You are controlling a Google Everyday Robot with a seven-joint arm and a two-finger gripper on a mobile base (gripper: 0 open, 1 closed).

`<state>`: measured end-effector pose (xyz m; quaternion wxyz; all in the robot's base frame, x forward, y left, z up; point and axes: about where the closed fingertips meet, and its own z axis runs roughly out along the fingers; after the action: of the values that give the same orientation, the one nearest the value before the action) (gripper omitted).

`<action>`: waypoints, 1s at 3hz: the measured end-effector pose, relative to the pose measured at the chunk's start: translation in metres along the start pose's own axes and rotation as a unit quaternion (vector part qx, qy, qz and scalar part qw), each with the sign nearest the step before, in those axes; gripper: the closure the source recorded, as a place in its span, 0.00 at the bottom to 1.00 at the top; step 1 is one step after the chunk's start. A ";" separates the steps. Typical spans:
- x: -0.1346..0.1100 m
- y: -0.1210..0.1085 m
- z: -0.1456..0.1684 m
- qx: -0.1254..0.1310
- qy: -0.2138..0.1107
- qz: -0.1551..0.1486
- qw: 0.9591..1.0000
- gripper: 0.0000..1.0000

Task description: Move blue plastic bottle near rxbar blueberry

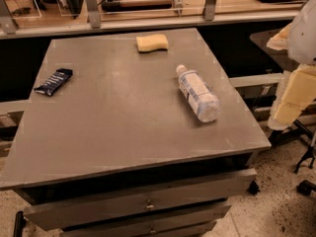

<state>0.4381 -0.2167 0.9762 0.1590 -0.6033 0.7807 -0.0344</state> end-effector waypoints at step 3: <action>-0.048 -0.057 0.071 -0.029 0.017 -0.006 0.999 0.00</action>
Offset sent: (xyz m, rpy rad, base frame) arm 0.0475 0.0284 -0.0341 -0.0399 0.0740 0.0375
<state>0.5227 -0.1760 0.9326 0.1278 -0.6113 0.7807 -0.0235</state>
